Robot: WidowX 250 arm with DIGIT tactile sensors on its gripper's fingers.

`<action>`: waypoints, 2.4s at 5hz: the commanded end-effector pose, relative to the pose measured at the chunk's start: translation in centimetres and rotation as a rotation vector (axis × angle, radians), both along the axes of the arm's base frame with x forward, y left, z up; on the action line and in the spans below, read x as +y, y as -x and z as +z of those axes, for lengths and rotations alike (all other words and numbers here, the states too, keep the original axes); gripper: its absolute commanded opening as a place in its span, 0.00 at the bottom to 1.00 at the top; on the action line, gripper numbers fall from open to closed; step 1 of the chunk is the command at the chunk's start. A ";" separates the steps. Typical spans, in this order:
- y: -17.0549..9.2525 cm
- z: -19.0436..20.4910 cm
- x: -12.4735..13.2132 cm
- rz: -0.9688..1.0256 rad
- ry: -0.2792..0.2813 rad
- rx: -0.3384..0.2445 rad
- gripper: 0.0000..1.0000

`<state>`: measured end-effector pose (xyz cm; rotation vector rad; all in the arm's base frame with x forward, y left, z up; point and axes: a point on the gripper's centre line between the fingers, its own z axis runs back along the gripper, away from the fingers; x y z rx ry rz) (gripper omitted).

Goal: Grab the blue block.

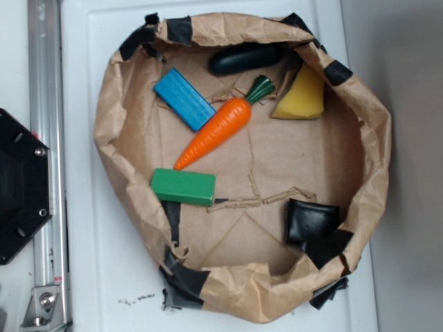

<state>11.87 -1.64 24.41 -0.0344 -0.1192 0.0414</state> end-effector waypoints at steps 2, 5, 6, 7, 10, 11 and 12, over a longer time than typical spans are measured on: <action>-5.0 -5.0 4.0 0.036 -0.095 0.073 1.00; -12.1 -13.7 4.3 -0.392 -0.104 0.001 1.00; -10.9 -16.8 4.3 -0.494 -0.159 0.029 1.00; -9.3 -19.7 3.5 -0.572 -0.215 0.115 1.00; -11.1 -22.1 6.2 -0.608 -0.170 0.141 1.00; -11.3 -22.1 6.5 -0.624 -0.195 0.145 1.00; -11.4 -21.5 8.1 -0.655 -0.212 0.132 1.00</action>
